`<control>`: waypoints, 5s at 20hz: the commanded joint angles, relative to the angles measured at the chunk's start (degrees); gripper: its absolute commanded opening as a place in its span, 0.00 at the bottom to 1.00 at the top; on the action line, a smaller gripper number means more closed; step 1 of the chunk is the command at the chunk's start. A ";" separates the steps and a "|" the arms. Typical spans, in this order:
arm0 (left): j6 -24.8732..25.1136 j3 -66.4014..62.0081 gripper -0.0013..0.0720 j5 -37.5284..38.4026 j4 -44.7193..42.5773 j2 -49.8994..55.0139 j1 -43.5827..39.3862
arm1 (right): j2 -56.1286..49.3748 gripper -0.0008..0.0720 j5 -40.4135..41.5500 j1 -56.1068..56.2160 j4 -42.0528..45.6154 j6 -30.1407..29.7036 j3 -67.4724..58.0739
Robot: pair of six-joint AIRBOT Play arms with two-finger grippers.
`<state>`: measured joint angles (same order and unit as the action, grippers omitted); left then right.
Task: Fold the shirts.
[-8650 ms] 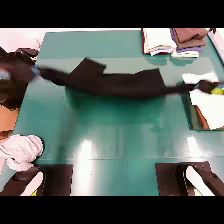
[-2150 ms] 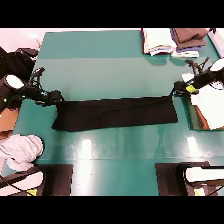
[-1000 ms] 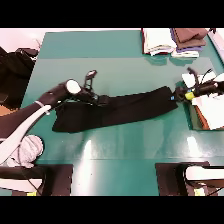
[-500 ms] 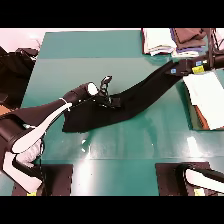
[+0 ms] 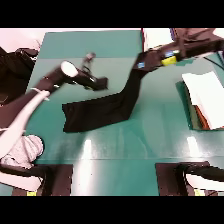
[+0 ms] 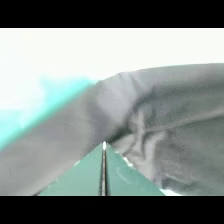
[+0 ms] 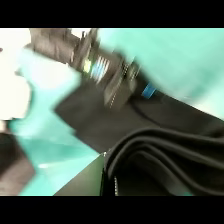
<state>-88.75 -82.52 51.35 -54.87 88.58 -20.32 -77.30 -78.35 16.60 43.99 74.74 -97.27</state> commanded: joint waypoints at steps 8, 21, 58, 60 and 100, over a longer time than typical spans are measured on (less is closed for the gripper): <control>0.28 -0.44 0.05 9.35 -13.99 -27.43 27.54 | -20.11 0.55 27.47 32.37 -5.27 -4.72 -5.68; 0.76 0.04 0.05 8.48 -13.92 -27.39 12.68 | -5.53 0.75 15.52 -1.84 6.14 0.70 28.72; -1.68 0.04 0.05 1.18 -8.52 -23.34 -6.08 | -10.82 0.04 18.91 -48.11 4.76 1.16 6.19; -2.80 0.04 0.05 1.22 -8.55 -23.34 -6.08 | -10.80 0.04 23.12 -50.01 0.68 1.01 6.19; 1.36 0.04 0.05 4.85 -8.74 -23.34 -6.08 | 26.62 0.83 3.58 -74.12 29.97 4.42 32.96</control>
<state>-87.85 -82.50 56.18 -63.59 65.21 -26.39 -52.73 -75.24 -56.93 73.91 78.35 -61.28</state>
